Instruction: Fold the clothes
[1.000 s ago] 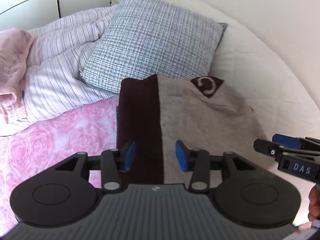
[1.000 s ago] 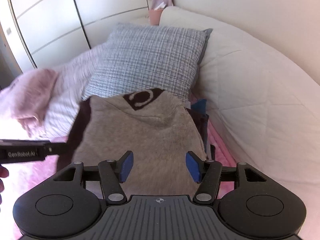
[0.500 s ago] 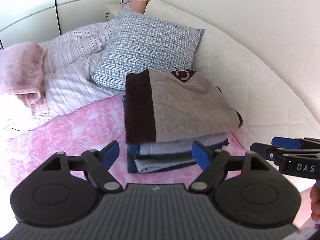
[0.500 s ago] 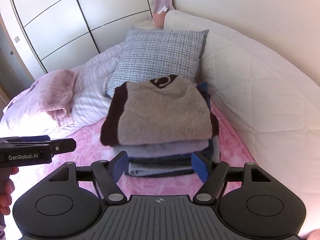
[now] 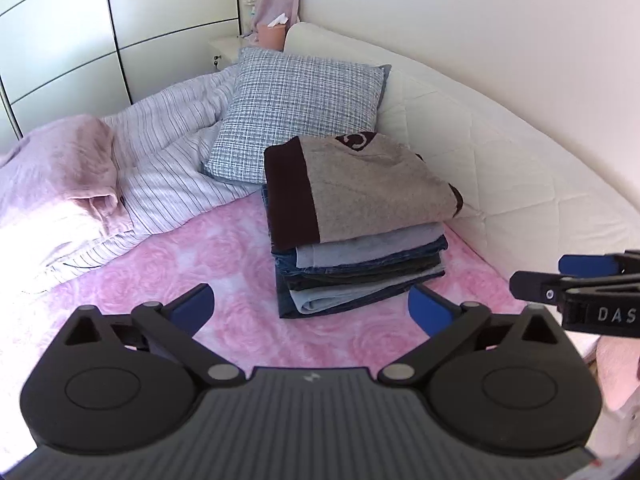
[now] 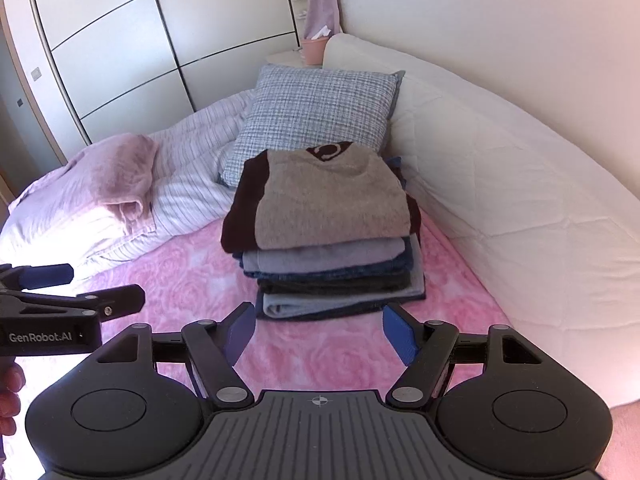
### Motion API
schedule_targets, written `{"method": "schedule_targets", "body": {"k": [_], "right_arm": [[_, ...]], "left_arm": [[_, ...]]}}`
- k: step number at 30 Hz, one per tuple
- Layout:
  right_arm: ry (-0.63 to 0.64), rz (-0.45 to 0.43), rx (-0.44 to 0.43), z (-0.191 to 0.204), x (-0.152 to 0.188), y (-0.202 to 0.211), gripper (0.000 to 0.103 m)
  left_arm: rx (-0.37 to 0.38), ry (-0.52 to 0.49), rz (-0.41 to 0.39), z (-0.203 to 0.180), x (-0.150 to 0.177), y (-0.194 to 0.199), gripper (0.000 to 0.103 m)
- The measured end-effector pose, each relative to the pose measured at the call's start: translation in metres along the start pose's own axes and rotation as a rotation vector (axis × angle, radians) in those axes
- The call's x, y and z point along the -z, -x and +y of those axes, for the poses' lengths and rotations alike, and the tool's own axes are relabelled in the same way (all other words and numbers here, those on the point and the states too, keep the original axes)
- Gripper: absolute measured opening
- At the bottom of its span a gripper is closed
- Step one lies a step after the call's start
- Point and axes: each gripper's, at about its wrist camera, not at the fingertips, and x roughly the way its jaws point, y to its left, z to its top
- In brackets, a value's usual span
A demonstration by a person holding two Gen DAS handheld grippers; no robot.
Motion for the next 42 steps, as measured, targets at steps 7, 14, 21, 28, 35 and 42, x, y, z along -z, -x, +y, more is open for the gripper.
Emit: {"method": "schedule_targets", "body": {"k": [7, 14, 21, 28, 35, 42], "right_arm": [[-0.033, 0.016, -0.007, 0.000, 0.019, 0.021, 0.068], [-0.012, 0.044, 0.014, 0.002, 0.035, 0.029, 0.068], [0.010, 0.056, 0.016, 0.001, 0.042, 0.033, 0.068], [0.009, 0.062, 0.017, -0.005, 0.044, 0.036, 0.068], [0.022, 0.071, 0.003, -0.009, 0.044, 0.035, 0.068], [0.021, 0.076, -0.005, -0.014, 0.042, 0.033, 0.068]], "left_arm": [[0.038, 0.021, 0.048, 0.002, 0.020, 0.014, 0.102], [0.049, 0.020, 0.071, -0.001, 0.034, 0.020, 0.102], [0.065, 0.015, 0.077, -0.009, 0.043, 0.025, 0.102], [0.062, 0.017, 0.093, -0.017, 0.048, 0.025, 0.102], [0.053, 0.018, 0.090, -0.022, 0.050, 0.026, 0.102], [0.040, 0.020, 0.094, -0.027, 0.047, 0.025, 0.102]]}}
